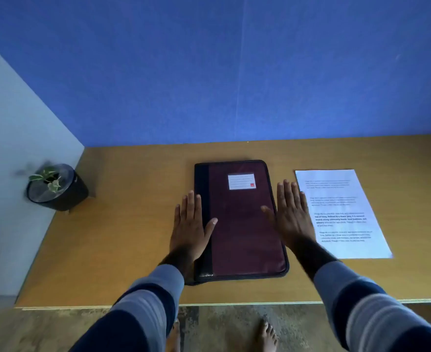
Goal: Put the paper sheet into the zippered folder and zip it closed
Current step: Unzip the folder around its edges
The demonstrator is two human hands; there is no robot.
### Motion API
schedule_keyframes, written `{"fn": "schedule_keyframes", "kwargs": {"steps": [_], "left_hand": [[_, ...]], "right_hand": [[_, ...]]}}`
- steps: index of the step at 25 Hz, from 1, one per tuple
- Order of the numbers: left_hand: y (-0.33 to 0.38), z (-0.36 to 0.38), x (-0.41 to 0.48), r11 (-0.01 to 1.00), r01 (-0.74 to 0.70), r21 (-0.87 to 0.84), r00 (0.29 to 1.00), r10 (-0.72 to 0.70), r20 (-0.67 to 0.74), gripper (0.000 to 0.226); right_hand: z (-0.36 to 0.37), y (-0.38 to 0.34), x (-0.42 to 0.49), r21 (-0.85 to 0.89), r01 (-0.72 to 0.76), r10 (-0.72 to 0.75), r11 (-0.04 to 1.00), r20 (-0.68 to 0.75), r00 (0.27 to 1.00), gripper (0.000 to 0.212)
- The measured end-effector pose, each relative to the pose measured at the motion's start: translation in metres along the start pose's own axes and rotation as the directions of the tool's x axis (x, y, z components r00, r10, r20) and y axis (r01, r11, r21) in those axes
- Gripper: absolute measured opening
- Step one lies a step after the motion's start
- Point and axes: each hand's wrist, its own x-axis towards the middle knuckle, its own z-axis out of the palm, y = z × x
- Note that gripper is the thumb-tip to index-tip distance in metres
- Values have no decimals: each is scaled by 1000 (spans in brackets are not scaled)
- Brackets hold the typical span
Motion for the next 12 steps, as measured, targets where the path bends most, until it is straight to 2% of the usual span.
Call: {"fn": "schedule_keyframes", "kwargs": {"steps": [12], "left_hand": [[13, 43, -26, 1000, 14, 5, 995, -15, 95, 84]], "right_hand": [[42, 18, -38, -21, 59, -54, 998, 189, 981, 88]]}}
